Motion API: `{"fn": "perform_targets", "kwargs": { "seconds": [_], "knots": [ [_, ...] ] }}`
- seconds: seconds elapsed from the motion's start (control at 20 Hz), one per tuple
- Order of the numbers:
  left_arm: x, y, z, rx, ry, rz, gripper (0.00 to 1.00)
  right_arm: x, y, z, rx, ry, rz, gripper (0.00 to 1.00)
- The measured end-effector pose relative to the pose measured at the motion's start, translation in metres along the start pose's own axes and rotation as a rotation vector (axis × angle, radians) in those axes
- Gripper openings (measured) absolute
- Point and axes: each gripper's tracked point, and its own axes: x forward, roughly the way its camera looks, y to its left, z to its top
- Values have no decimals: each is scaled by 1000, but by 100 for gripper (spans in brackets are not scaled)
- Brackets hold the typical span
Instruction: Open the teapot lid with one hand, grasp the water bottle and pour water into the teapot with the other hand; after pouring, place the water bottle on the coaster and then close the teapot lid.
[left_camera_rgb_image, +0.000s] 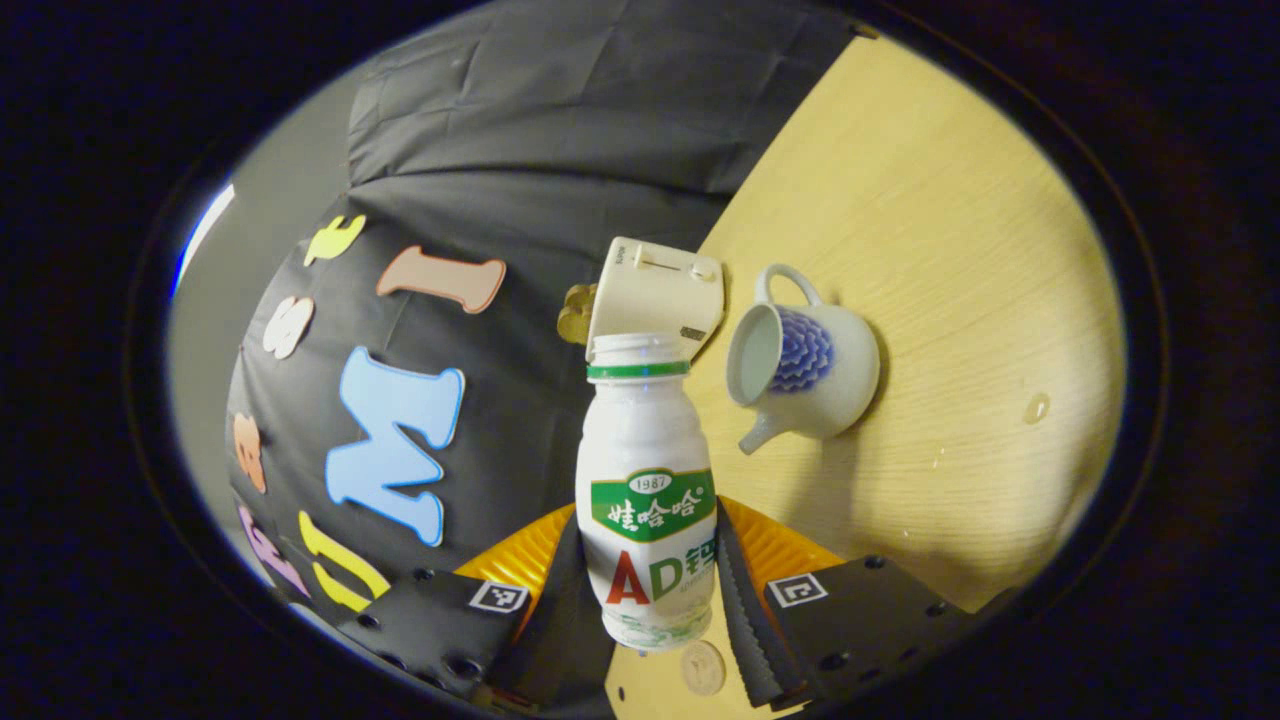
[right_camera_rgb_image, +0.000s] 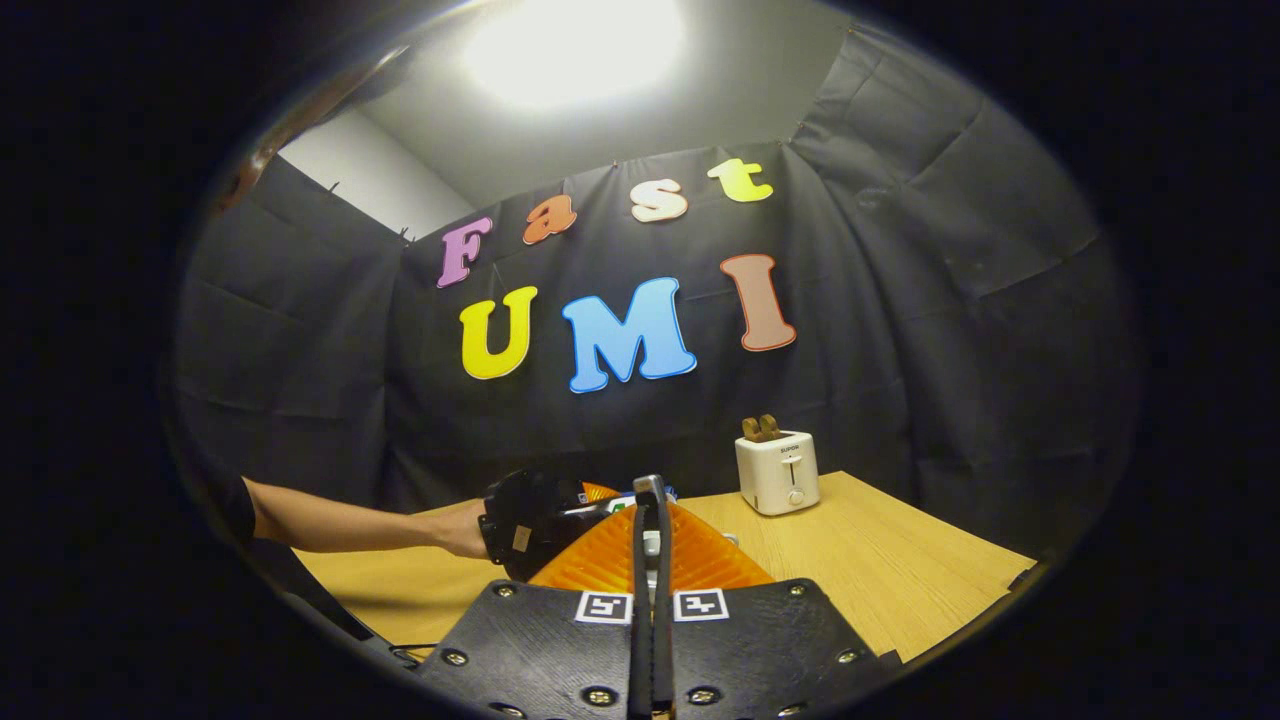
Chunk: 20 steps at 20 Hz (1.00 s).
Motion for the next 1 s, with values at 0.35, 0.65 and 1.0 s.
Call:
{"fn": "perform_targets", "kwargs": {
  "seconds": [0.35, 0.65, 1.0],
  "knots": [
    [-44, 30, -24, -605, -87, 81, 72, 83, -16, -20, -57, 95, -75, 1],
    [-72, 58, -46, -900, -153, 111, 72, 165, -8, -54, -55, 179, -77, 0],
    [-82, 79, -95, -1142, -157, 142, 72, 239, -29, -103, -145, 245, -141, 1]
  ]
}}
